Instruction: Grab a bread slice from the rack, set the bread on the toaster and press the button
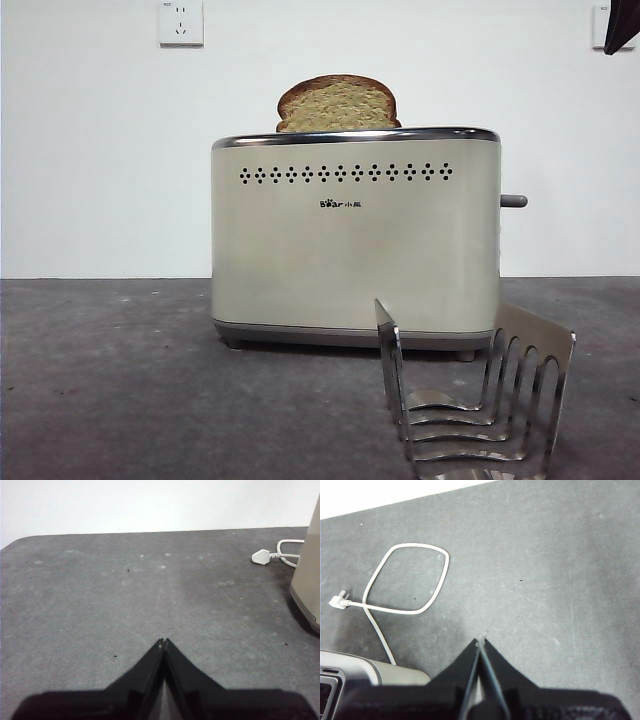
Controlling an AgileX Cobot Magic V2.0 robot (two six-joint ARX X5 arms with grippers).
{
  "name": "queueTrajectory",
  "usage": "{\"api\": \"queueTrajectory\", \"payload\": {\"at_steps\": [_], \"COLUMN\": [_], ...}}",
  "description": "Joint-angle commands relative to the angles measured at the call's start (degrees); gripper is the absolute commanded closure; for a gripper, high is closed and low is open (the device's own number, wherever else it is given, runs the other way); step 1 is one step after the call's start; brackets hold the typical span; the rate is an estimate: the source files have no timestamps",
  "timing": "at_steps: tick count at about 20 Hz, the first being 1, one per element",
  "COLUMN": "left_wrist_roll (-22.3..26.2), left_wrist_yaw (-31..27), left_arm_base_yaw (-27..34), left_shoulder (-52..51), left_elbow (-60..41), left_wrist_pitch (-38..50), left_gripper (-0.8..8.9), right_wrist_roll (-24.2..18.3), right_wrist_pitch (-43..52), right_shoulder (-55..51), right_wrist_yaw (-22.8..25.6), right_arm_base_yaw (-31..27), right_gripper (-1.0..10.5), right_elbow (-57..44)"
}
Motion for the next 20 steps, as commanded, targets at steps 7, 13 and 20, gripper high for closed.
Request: {"api": "queueTrajectory", "payload": {"at_steps": [7, 13, 20], "left_wrist_roll": [0.1, 0.1, 0.1], "left_wrist_yaw": [0.3, 0.3, 0.3], "left_arm_base_yaw": [-0.1, -0.1, -0.1], "left_shoulder": [0.5, 0.5, 0.5], "left_elbow": [-0.6, -0.6, -0.6], "left_wrist_pitch": [0.6, 0.6, 0.6], "left_gripper": [8.17, 8.17, 8.17], "right_wrist_roll": [-0.2, -0.2, -3.0], "right_wrist_pitch": [0.4, 0.3, 0.3], "right_shoulder": [0.3, 0.3, -3.3], "right_wrist_yaw": [0.0, 0.0, 8.5], "right_arm_base_yaw": [0.0, 0.0, 0.1], "right_gripper": [9.5, 9.5, 9.5], "right_elbow": [0.2, 0.2, -1.0]}}
